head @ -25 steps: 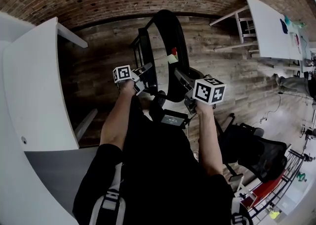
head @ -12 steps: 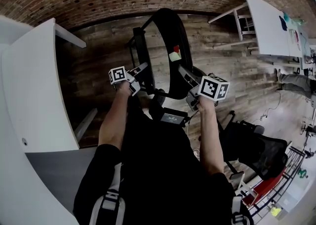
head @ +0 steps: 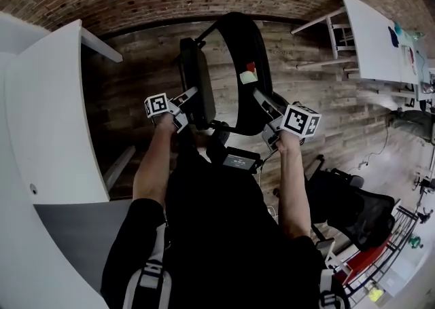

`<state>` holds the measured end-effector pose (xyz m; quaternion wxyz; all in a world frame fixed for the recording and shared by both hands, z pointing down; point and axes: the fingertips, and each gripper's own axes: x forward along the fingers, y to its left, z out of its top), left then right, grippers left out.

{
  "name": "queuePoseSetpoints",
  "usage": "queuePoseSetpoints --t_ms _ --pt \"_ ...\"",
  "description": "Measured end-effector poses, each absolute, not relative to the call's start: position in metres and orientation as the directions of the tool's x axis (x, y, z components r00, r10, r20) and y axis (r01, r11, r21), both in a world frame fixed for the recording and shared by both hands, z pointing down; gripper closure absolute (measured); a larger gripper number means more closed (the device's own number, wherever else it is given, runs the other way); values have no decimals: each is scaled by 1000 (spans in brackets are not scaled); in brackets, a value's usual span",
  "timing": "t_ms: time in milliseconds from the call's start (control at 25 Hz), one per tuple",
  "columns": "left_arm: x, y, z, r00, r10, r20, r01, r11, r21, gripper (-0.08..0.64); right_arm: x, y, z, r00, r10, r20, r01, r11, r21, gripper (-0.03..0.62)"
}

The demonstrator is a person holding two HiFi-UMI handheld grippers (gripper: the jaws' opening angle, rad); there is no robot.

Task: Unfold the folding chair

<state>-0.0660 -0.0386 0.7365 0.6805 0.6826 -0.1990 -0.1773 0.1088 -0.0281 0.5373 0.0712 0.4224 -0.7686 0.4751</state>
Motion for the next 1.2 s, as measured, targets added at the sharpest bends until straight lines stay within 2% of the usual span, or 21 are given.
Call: queuePoseSetpoints --t_ms 200,280,440,520,600,680,840,1040,1200 --pt "-80 -35 742 856 -502 127 -166 -34 986 461 113 -31 538 -641 -584 498 -706 193 -682 463" --pt "-85 -34 743 842 -500 205 -269 -58 961 428 113 -31 538 -646 -581 496 -701 194 -686 463" --pt "-109 -33 733 715 -566 410 -563 -120 817 425 111 -31 538 -648 -582 492 -699 197 -687 463" --pt "-110 -32 706 671 -606 427 -642 -188 743 425 111 -31 538 -649 -582 489 -696 197 -690 463" --pt "-92 -29 673 706 -605 368 -621 -278 733 425 112 -32 538 -647 -586 488 -699 200 -686 463" --pt "-64 -22 648 777 -560 289 -536 -346 770 425 114 -32 541 -646 -585 491 -700 198 -686 463" --pt "-11 -5 636 876 -449 175 -362 -373 854 425 113 -32 541 -651 -583 486 -695 201 -690 462" --pt "-1 2 678 876 -415 245 -370 -253 894 448 112 -31 541 -652 -584 484 -693 201 -692 463" --pt "-11 -7 681 845 -445 296 -434 -249 866 448 120 -33 543 -650 -588 481 -695 203 -690 463"
